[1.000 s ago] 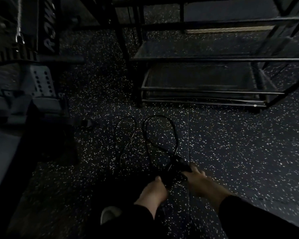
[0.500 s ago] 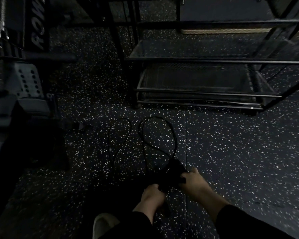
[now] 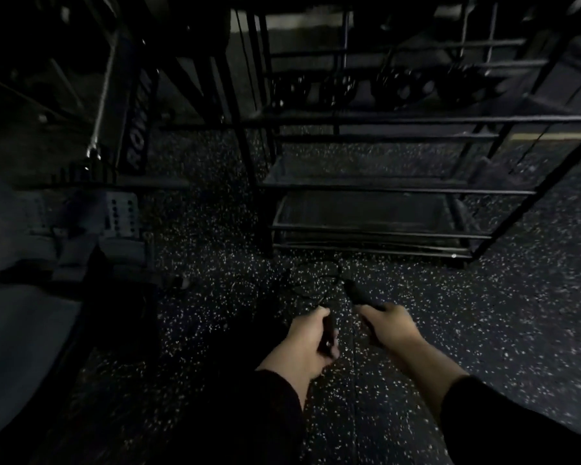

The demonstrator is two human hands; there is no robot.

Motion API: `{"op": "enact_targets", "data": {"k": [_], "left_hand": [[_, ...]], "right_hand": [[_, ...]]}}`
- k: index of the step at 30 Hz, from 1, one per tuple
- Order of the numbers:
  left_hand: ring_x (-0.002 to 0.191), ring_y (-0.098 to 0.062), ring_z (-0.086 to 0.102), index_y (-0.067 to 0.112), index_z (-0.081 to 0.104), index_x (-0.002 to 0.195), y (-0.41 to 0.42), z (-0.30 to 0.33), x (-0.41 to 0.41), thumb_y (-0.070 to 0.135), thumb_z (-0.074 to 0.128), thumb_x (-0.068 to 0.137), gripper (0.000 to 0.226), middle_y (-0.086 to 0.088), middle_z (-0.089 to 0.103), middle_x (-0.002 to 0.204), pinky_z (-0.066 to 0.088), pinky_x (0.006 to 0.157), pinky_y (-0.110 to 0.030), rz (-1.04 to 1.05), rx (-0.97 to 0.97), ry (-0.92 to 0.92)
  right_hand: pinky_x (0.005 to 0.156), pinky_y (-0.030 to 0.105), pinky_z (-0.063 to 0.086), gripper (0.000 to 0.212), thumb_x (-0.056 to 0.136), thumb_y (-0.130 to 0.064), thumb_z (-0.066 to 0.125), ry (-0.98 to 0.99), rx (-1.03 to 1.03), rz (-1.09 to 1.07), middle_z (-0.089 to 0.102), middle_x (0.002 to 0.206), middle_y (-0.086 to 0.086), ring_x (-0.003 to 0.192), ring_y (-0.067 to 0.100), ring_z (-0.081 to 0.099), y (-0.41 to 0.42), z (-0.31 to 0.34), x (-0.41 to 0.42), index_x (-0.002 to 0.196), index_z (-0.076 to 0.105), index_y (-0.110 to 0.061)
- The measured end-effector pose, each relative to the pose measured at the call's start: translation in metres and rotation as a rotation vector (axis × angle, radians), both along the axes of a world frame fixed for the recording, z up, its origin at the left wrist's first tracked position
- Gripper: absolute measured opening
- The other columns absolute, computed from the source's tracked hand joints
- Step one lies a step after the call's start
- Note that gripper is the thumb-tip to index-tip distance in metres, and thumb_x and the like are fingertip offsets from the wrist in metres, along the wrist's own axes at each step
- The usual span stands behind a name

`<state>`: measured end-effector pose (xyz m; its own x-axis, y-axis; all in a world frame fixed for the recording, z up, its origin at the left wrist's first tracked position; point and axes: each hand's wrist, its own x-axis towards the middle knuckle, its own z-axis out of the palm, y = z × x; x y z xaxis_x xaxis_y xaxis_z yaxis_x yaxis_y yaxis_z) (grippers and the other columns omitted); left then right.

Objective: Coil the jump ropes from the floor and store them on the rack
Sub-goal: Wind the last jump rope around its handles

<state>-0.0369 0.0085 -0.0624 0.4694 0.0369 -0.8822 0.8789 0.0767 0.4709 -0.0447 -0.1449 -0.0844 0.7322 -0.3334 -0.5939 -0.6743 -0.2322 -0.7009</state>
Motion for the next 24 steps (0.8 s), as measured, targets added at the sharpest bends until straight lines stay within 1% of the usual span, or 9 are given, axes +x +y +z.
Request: {"op": "enact_targets", "data": {"k": [2, 4, 5, 7, 9, 11, 16, 20, 24], "left_hand": [[0.068, -0.015, 0.055, 0.029, 0.018, 0.159, 0.001, 0.036, 0.012, 0.03, 0.056, 0.102, 0.069, -0.004, 0.064, 0.099, 0.046, 0.055, -0.026, -0.269, 0.194, -0.225], [0.064, -0.016, 0.058, 0.033, -0.013, 0.16, 0.003, 0.074, 0.02, 0.032, 0.057, 0.101, 0.092, -0.003, 0.067, 0.095, 0.051, 0.054, -0.029, -0.502, 0.366, -0.46], [0.058, -0.018, 0.058, 0.033, -0.011, 0.16, 0.004, 0.098, 0.021, 0.03, 0.058, 0.1, 0.092, -0.006, 0.069, 0.093, 0.051, 0.049, -0.029, -0.516, 0.314, -0.464], [0.048, -0.016, 0.051, 0.026, 0.025, 0.153, 0.012, 0.141, 0.02, 0.025, 0.057, 0.099, 0.062, -0.011, 0.07, 0.087, 0.042, 0.041, -0.021, -0.526, 0.196, -0.384], [0.042, -0.013, 0.048, 0.019, 0.048, 0.116, 0.024, 0.182, 0.017, 0.023, 0.055, 0.1, 0.018, -0.014, 0.073, 0.086, 0.036, 0.042, -0.016, -0.676, 0.19, -0.303], [0.041, -0.012, 0.048, 0.017, 0.048, 0.11, 0.036, 0.217, 0.01, 0.023, 0.056, 0.101, 0.013, -0.017, 0.076, 0.093, 0.037, 0.04, -0.015, -0.762, 0.173, -0.317], [0.045, -0.015, 0.047, 0.02, 0.048, 0.1, 0.04, 0.279, -0.004, 0.023, 0.054, 0.101, 0.007, -0.014, 0.072, 0.084, 0.037, 0.041, -0.017, -0.498, 0.096, -0.555], [0.047, -0.019, 0.051, 0.02, 0.051, 0.108, 0.03, 0.303, -0.022, 0.024, 0.049, 0.104, 0.006, -0.007, 0.066, 0.075, 0.043, 0.043, -0.021, -0.336, 0.015, -0.72], [0.067, -0.022, 0.062, 0.018, 0.054, 0.117, 0.016, 0.315, -0.046, 0.025, 0.05, 0.106, 0.014, -0.009, 0.069, 0.088, 0.05, 0.054, -0.029, -0.283, -0.147, -0.703]], "right_hand": [[0.069, 0.031, 0.048, 0.031, 0.092, -0.037, 0.071, -0.118, -0.068, 0.023, 0.074, 0.085, 0.009, 0.079, 0.026, 0.068, -0.007, 0.038, 0.006, 0.097, 0.07, -0.007], [0.074, 0.03, 0.043, 0.034, 0.094, -0.038, 0.067, -0.199, -0.129, 0.011, 0.071, 0.092, 0.01, 0.088, 0.027, 0.066, -0.013, 0.079, 0.011, 0.102, 0.068, -0.005], [0.074, 0.029, 0.042, 0.038, 0.094, -0.039, 0.067, -0.236, -0.146, 0.004, 0.07, 0.091, 0.01, 0.087, 0.025, 0.064, -0.016, 0.1, 0.012, 0.105, 0.068, -0.002], [0.071, 0.03, 0.041, 0.041, 0.094, -0.039, 0.067, -0.268, -0.195, 0.019, 0.066, 0.085, 0.01, 0.081, 0.025, 0.062, -0.024, 0.136, 0.011, 0.107, 0.068, 0.0], [0.064, 0.033, 0.044, 0.041, 0.094, -0.037, 0.066, -0.227, -0.232, 0.064, 0.065, 0.077, 0.013, 0.071, 0.029, 0.061, -0.031, 0.175, 0.004, 0.1, 0.07, 0.003], [0.06, 0.033, 0.043, 0.042, 0.094, -0.036, 0.066, -0.229, -0.252, 0.06, 0.064, 0.074, 0.015, 0.065, 0.03, 0.06, -0.036, 0.211, -0.008, 0.095, 0.073, 0.005], [0.053, 0.029, 0.04, 0.045, 0.089, -0.046, 0.068, -0.265, -0.198, -0.033, 0.061, 0.061, 0.014, 0.053, 0.027, 0.055, -0.039, 0.288, -0.038, 0.078, 0.068, -0.002], [0.042, 0.022, 0.035, 0.041, 0.092, -0.042, 0.066, -0.352, -0.077, -0.116, 0.052, 0.053, 0.007, 0.039, 0.021, 0.045, -0.027, 0.329, -0.065, 0.072, 0.058, -0.008], [0.047, 0.028, 0.042, 0.029, 0.092, -0.029, 0.069, -0.417, 0.104, -0.075, 0.065, 0.059, 0.01, 0.049, 0.025, 0.054, -0.007, 0.351, -0.09, 0.081, 0.064, -0.003]]}}
